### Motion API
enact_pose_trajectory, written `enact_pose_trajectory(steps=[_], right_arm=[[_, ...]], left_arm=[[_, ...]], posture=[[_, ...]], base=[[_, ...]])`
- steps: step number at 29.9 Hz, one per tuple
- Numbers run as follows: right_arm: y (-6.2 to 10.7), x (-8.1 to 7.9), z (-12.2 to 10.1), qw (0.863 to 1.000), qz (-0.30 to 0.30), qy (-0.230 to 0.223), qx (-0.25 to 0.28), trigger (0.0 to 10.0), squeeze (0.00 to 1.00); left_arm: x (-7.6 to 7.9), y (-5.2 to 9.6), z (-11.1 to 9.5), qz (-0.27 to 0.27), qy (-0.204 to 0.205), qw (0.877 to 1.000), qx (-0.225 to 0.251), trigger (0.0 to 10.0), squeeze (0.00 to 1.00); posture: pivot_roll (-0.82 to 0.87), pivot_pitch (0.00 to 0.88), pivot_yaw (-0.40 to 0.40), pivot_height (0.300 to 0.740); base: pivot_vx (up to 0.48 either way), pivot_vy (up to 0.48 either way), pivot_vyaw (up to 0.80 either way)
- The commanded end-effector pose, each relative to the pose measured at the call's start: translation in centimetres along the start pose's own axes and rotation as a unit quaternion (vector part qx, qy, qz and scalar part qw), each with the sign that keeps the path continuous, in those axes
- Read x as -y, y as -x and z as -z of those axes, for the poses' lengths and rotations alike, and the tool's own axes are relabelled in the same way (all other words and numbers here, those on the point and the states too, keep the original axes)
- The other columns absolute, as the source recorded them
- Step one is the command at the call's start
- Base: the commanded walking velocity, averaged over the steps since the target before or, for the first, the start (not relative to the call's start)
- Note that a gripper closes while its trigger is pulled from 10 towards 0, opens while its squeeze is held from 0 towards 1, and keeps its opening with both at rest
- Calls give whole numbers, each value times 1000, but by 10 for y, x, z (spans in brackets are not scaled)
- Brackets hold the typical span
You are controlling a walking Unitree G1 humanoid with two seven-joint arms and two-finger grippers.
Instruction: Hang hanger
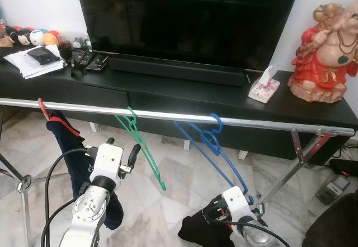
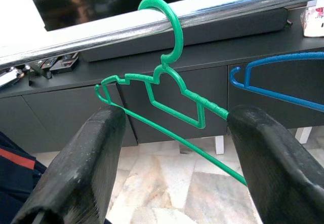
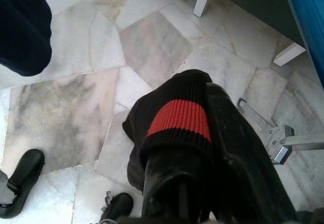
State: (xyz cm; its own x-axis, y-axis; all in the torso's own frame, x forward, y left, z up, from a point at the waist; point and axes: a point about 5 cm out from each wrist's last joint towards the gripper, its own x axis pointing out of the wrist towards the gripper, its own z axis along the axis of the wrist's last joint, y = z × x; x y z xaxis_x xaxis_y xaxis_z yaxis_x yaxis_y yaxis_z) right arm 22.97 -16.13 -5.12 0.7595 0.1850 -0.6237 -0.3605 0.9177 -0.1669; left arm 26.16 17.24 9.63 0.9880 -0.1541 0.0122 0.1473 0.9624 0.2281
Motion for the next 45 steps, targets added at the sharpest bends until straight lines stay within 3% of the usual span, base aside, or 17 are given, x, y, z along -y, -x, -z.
enact_pose_trajectory(steps=[1,11,14,20,27,28,29,37,43,44,45], right_arm=[[0,3,-3,1000,4,0,7,10000,0],[0,3,-3,1000,4,-1,7,10000,0],[0,2,2,1000,7,4,-5,10000,0],[2,3,8,1000,8,4,-18,10000,0],[3,5,11,1000,8,5,-24,10000,0],[3,5,11,1000,8,5,-25,10000,0],[3,5,12,1000,8,6,-26,10000,0],[2,5,10,1000,10,6,-26,10000,0],[2,5,10,999,11,7,-29,10000,0],[2,5,10,999,11,8,-30,10000,0],[2,5,10,999,11,8,-30,10000,0]], left_arm=[[0,0,-1,3,1,1000,0,10000,0],[1,1,-1,14,0,1000,-4,10000,0],[10,-20,-26,44,33,997,-45,10000,0],[6,-10,-30,29,25,999,-20,10000,0],[11,-12,-36,28,50,997,-54,10000,0],[12,-15,-37,23,55,997,-56,10000,827],[13,-18,-38,19,60,996,-62,10000,1000],[21,-38,-35,-6,78,989,-126,10000,1000],[12,-49,-28,-54,114,979,-161,10000,1000],[11,-51,-28,-57,118,978,-161,10000,647],[10,-54,-28,-60,122,978,-161,10000,0]], posture=[[20,0,-40,740],[20,0,-40,740],[19,0,-45,740],[22,0,-45,740],[22,0,-45,740],[25,0,-47,740],[25,0,-47,740],[24,0,-48,740],[25,0,-53,740],[25,0,-53,740],[20,0,-51,740]], base=[[0,0,0],[0,0,0],[0,0,0],[0,0,0],[0,0,0],[0,0,0],[0,0,0],[0,0,0],[0,0,0],[0,0,0],[0,0,0]])
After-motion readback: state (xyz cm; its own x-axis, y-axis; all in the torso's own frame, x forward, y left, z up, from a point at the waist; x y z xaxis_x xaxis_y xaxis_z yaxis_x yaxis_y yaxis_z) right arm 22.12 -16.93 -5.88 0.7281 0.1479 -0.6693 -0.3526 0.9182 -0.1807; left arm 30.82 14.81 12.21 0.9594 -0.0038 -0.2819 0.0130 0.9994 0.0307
